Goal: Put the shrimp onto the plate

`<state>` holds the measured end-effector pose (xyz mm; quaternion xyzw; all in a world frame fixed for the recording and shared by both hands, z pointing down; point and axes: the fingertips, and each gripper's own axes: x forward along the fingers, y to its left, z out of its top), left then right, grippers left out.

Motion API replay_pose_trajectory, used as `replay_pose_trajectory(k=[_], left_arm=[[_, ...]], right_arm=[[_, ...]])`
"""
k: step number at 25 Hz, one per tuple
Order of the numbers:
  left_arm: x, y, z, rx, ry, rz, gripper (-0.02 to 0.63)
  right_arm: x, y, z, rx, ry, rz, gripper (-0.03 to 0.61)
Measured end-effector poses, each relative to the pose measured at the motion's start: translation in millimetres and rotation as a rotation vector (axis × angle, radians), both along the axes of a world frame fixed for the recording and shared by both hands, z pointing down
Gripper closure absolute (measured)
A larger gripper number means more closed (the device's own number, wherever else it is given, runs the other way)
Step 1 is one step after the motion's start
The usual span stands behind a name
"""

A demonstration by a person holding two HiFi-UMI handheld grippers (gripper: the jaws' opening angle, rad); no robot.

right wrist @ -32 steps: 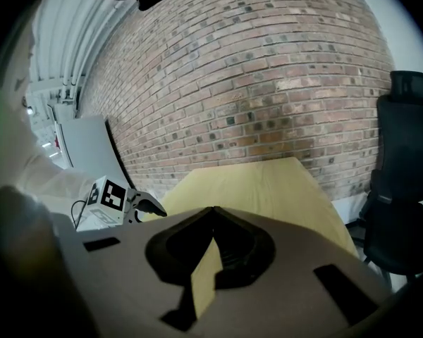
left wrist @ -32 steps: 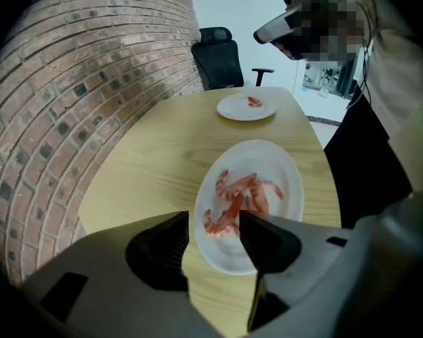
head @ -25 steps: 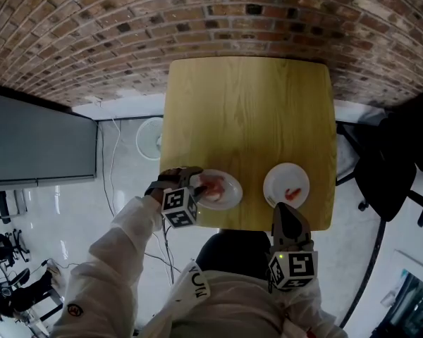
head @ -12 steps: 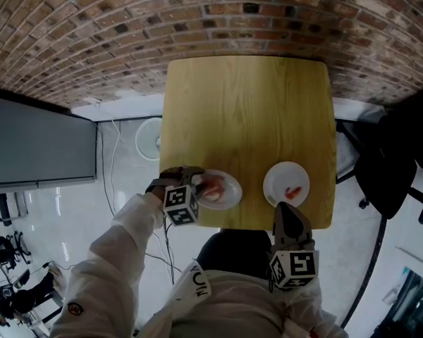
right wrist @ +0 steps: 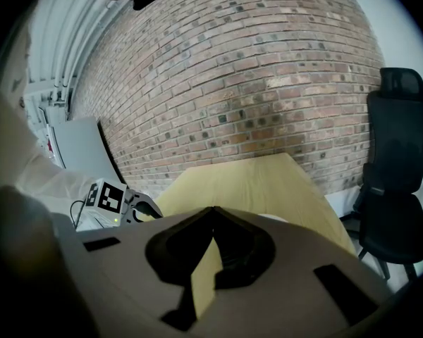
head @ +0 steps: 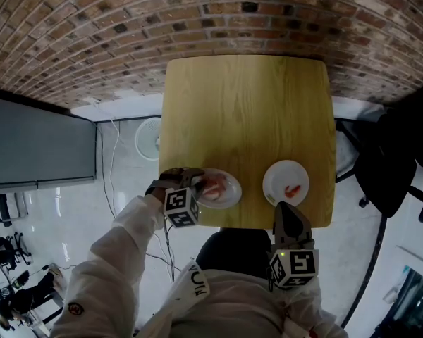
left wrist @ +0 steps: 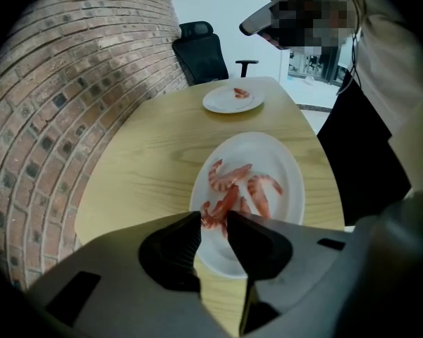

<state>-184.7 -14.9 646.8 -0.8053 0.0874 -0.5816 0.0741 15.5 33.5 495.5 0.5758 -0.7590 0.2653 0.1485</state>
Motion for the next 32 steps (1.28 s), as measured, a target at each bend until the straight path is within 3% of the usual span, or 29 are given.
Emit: replay_pose_trajectory(k=[10, 25, 32], left_arm=[[1.4, 1.8, -6.3, 0.018, 0.014, 0.006, 0.569], [2.4, 7.8, -17.1, 0.036, 0.046, 0.005, 0.578], [3.4, 12.0, -22.2, 0.011, 0.096, -0.052, 0.578]], right_arm=[[1.2, 1.7, 5.5, -0.017, 0.008, 0.004, 0.555], [-1.9, 8.0, 8.3, -0.027, 0.007, 0.005, 0.555], [-3.9, 12.1, 7.5, -0.025, 0.007, 0.005, 0.555]])
